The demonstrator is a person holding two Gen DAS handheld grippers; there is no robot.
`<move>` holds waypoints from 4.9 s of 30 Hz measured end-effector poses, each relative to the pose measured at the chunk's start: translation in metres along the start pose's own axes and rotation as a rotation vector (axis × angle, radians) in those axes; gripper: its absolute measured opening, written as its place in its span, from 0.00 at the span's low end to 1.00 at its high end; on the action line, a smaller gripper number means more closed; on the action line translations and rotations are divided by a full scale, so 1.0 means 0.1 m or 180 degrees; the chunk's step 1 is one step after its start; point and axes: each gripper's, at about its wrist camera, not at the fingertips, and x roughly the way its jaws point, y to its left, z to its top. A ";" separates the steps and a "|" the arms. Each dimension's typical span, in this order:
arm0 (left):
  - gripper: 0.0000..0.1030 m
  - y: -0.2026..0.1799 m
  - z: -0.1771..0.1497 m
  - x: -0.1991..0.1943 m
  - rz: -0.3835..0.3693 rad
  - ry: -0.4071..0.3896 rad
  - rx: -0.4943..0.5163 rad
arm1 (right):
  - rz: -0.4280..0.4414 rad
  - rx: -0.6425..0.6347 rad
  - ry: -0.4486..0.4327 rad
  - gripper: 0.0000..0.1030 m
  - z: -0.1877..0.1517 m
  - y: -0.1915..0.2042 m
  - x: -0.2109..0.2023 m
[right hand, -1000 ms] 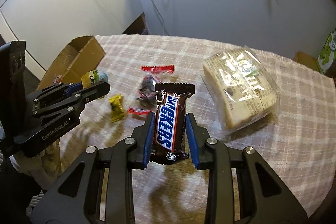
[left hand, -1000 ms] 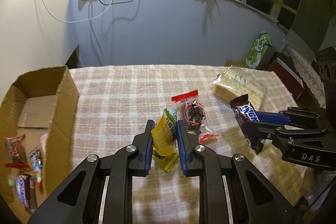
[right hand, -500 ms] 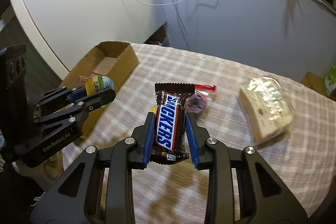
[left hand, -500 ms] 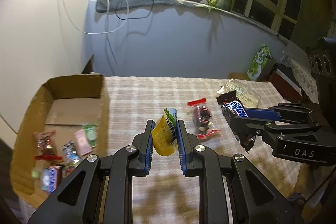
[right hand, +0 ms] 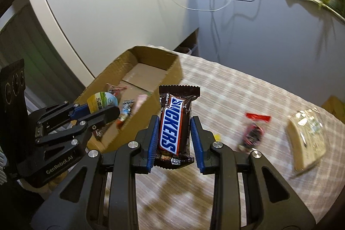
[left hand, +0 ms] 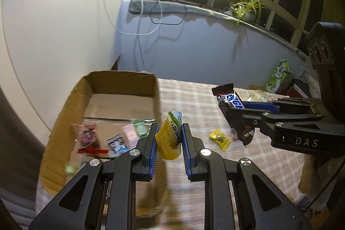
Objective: Organize snacks
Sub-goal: 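Carry the yellow-green candy and Snickers bar over the cardboard box with both tools, then open both tools to drop the yellow-green candy and Snickers bar into the box, then move both open tools back over the remaining snacks, then lower the left tool toward the yellow candy packet while the right tool approaches the red-topped clear candy bag, then grasp the yellow candy packet with the left tool while the right tool grasps the red-topped chocolate bag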
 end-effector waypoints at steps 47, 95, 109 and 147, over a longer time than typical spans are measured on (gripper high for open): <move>0.40 0.76 -0.17 -0.05 0.0221 0.0044 -0.0360 | 0.0099 -0.0223 0.0132 0.72 0.52 0.64 0.95; 0.45 -0.62 -0.21 0.53 -0.0600 0.0501 0.0008 | -0.0186 0.0639 0.0306 0.89 -0.23 -1.22 0.22; 0.45 -0.79 -0.29 1.14 -0.0626 0.0896 -0.0116 | -0.0139 0.0889 0.0487 0.88 -0.30 -1.51 0.64; 0.21 -1.09 -0.23 1.19 -0.0240 0.0674 0.0430 | -0.0382 0.0620 0.0565 0.41 -0.34 -1.49 0.58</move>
